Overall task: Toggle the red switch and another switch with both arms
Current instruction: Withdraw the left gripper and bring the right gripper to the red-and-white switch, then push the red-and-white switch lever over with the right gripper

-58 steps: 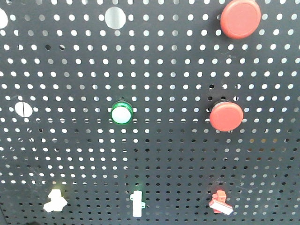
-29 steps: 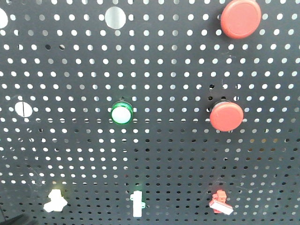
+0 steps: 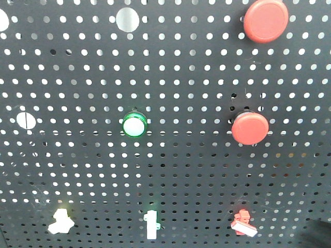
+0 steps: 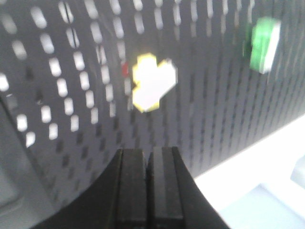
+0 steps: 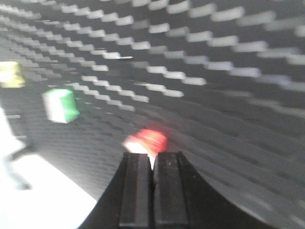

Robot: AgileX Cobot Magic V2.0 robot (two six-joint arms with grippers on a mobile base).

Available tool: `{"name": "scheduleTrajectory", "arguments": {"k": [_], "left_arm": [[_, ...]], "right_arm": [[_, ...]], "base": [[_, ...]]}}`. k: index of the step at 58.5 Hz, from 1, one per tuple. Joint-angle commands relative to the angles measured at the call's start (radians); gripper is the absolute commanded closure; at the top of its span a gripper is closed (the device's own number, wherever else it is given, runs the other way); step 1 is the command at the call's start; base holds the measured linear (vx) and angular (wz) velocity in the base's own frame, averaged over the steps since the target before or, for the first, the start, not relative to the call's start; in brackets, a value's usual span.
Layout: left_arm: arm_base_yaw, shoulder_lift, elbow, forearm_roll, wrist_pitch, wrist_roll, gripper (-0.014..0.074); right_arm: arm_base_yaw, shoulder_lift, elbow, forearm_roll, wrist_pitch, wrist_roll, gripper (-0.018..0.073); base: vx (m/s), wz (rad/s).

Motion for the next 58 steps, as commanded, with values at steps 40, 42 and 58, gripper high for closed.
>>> {"name": "scheduleTrajectory", "arguments": {"k": [40, 42, 58], "left_arm": [[-0.005, 0.001, 0.015, 0.030, -0.103, -0.009, 0.0594], [-0.005, 0.001, 0.015, 0.031, -0.101, -0.008, 0.0594], [-0.005, 0.001, 0.015, 0.031, -0.100, -0.006, 0.0594]], "right_arm": [[0.408, 0.241, -0.031, 0.316, -0.455, -0.214, 0.0565], [0.421, 0.241, -0.031, 0.316, -0.488, -0.218, 0.0565], [0.425, 0.247, -0.031, 0.312, -0.504, -0.221, 0.0565]], "base": [[0.00, 0.00], [0.00, 0.00], [0.00, 0.00]]}}
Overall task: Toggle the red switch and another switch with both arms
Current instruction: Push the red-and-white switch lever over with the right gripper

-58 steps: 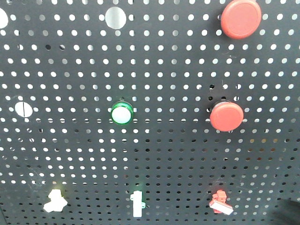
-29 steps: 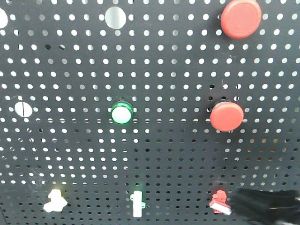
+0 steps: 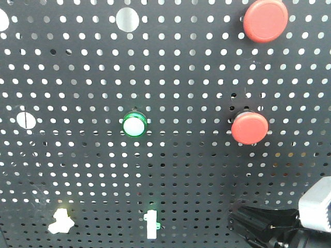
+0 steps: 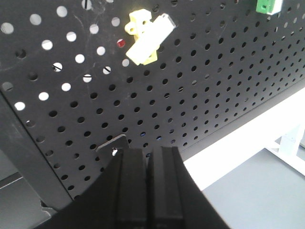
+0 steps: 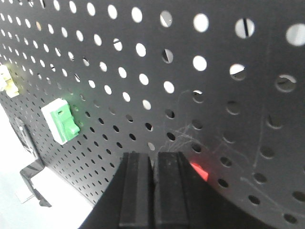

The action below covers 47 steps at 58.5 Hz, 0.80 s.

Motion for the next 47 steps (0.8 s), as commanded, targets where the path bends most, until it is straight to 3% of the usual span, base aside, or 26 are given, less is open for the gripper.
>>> {"name": "scheduleTrajectory", "arguments": {"k": [1, 25, 37, 47], "left_arm": [[-0.005, 0.001, -0.029, 0.000, -0.087, -0.005, 0.0594], [-0.005, 0.001, -0.029, 0.010, -0.086, -0.005, 0.0594], [-0.005, 0.001, -0.029, 0.015, -0.086, -0.006, 0.0594], [-0.005, 0.001, -0.029, 0.015, -0.086, -0.010, 0.0594]], "right_arm": [[-0.001, 0.001, -0.031, 0.026, -0.051, -0.010, 0.0565], [-0.001, 0.179, -0.028, 0.017, 0.092, 0.026, 0.0565], [0.001, 0.183, -0.028, -0.070, 0.111, 0.083, 0.0565], [0.001, 0.101, -0.008, -0.184, 0.111, 0.208, 0.0565]], "base": [[0.00, 0.00], [0.00, 0.00], [0.00, 0.00], [0.00, 0.00]]}}
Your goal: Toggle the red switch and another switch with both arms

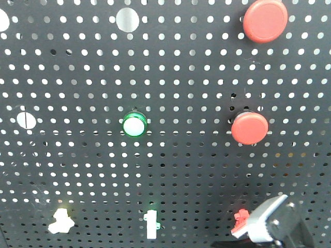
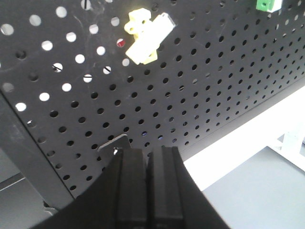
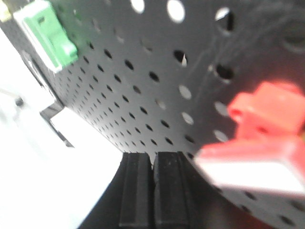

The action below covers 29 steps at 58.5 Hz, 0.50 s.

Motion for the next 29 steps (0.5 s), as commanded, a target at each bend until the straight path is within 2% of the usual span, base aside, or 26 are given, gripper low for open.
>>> {"name": "scheduleTrajectory", "arguments": {"k": [1, 9, 14, 29], "left_arm": [[-0.005, 0.001, -0.031, 0.000, -0.086, -0.014, 0.0594], [-0.005, 0.001, -0.031, 0.000, -0.086, -0.016, 0.0594], [-0.005, 0.001, -0.031, -0.001, -0.086, -0.020, 0.0594], [-0.005, 0.001, -0.031, -0.001, -0.086, -0.042, 0.0594]], "right_arm": [[-0.004, -0.074, -0.007, -0.058, -0.001, 0.078, 0.0565], [-0.004, -0.206, 0.087, -0.153, -0.029, 0.157, 0.0565], [-0.005, -0.314, 0.170, -0.199, -0.093, 0.196, 0.0565], [-0.005, -0.677, 0.342, -0.232, -0.341, 0.207, 0.0565]], "base": [[0.00, 0.00], [0.00, 0.00], [0.00, 0.00], [0.00, 0.00]]}}
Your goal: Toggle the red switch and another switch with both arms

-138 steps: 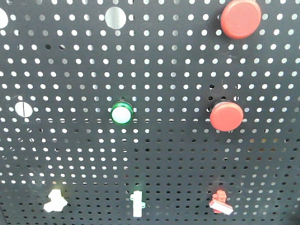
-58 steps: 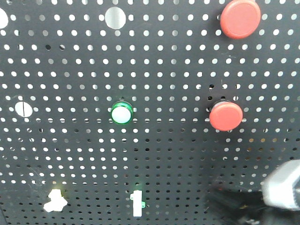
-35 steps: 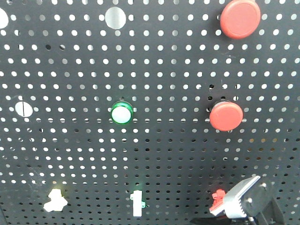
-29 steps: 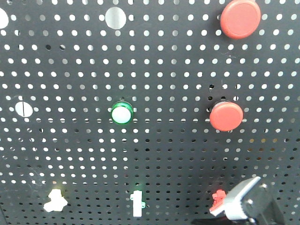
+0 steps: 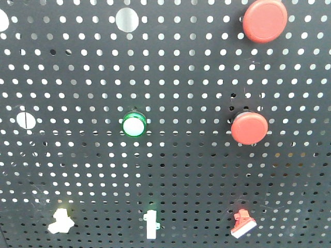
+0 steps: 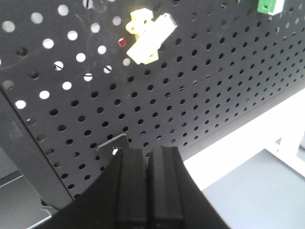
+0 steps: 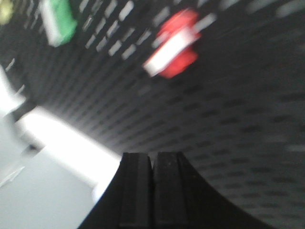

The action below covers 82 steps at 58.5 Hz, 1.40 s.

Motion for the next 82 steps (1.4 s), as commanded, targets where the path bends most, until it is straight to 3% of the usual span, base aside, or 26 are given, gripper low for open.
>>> {"name": "scheduleTrajectory", "arguments": {"k": [1, 12, 56, 59, 60, 67, 75, 82], "left_arm": [[-0.005, 0.001, -0.031, -0.003, -0.087, -0.015, 0.0594], [-0.005, 0.001, -0.031, -0.001, -0.107, -0.013, 0.0594], [0.003, -0.029, -0.001, 0.001, -0.104, -0.007, 0.0594], [0.035, -0.058, 0.017, 0.002, -0.111, 0.003, 0.0594], [0.127, -0.147, 0.063, -0.001, -0.111, -0.022, 0.0594], [0.261, -0.280, 0.144, -0.001, -0.110, -0.049, 0.0594], [0.368, -0.449, 0.255, -0.001, -0.111, -0.097, 0.0594], [0.413, -0.508, 0.342, 0.001, -0.146, -0.179, 0.0594]], "right_arm": [[-0.005, -0.098, 0.012, 0.004, -0.137, -0.003, 0.0565], [-0.005, -0.193, 0.052, 0.005, -0.275, -0.036, 0.0565], [-0.005, -0.193, 0.052, 0.010, -0.272, -0.042, 0.0565], [-0.005, -0.193, 0.052, 0.010, -0.272, -0.042, 0.0565], [-0.005, -0.193, 0.052, 0.010, -0.272, -0.042, 0.0565], [-0.005, -0.193, 0.052, 0.010, -0.272, -0.042, 0.0565], [-0.005, -0.193, 0.052, 0.011, -0.272, -0.042, 0.0565], [-0.005, -0.192, 0.052, 0.012, -0.272, -0.042, 0.0565]], "base": [[0.00, 0.00], [0.00, 0.00], [0.00, 0.00], [0.00, 0.00], [0.00, 0.00], [0.00, 0.00], [0.00, 0.00], [0.00, 0.00]]}}
